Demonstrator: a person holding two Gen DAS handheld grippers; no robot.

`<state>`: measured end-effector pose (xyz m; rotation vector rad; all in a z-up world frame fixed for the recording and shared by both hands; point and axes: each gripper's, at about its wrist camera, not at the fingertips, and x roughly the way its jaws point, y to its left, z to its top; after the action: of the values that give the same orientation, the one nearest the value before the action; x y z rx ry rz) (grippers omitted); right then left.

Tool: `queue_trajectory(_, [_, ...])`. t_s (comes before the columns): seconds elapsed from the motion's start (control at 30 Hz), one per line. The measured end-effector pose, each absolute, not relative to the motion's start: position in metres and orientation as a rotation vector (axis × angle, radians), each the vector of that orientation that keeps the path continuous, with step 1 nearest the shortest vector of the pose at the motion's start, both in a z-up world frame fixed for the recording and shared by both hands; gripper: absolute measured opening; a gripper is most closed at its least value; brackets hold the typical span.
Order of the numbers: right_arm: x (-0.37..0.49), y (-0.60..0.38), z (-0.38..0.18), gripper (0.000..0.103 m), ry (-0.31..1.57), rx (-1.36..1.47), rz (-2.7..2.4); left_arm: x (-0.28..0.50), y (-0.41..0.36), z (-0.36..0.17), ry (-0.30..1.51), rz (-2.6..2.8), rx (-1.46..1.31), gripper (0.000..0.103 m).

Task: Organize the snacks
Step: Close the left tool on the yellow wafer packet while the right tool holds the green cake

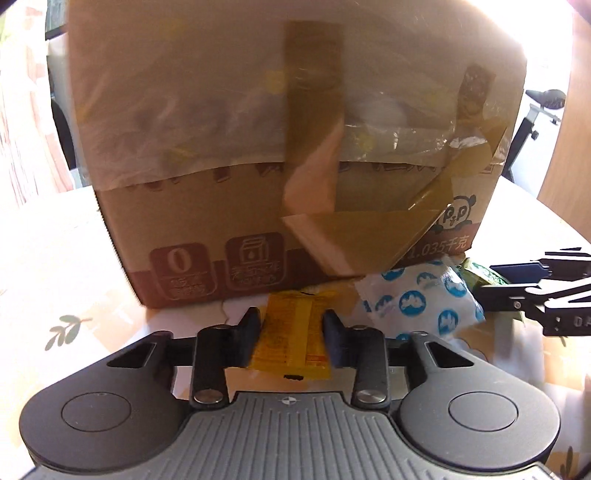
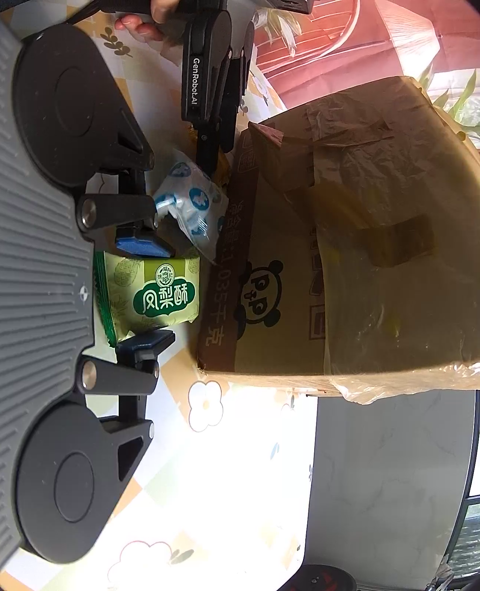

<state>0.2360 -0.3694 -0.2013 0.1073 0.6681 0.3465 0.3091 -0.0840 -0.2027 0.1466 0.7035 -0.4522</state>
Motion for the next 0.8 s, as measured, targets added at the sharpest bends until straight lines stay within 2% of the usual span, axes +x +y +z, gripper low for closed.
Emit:
queue_trajectory(0.47, [0.235,-0.360,-0.202,0.045,0.667,0.073,0.345,0.255,-0.054,-0.202,0.702,-0.426,0.134,0.041])
queue_trajectory(0.5, [0.234,-0.360,-0.202,0.045,0.667,0.071,0.347,0.254,-0.055,-0.204,0.695,-0.426,0.143,0.043])
queue_trajectory(0.57, [0.233,-0.358,-0.202,0.045,0.666,0.064,0.350,0.251,-0.057,-0.206,0.687,-0.449,0.146,0.057])
queue_trajectory(0.6, [0.233,-0.357,-0.202,0.045,0.665,0.061,0.351,0.248,-0.060,-0.207,0.684,-0.459,0.155,0.059])
queue_trajectory(0.73, [0.232,-0.354,-0.203,0.045,0.664,0.053,0.350,0.246,-0.069,-0.210,0.689,-0.502,0.192,0.082])
queue_trajectory(0.8, [0.233,-0.354,-0.203,0.045,0.665,0.053,0.349,0.245,-0.070,-0.212,0.688,-0.509,0.198,0.084])
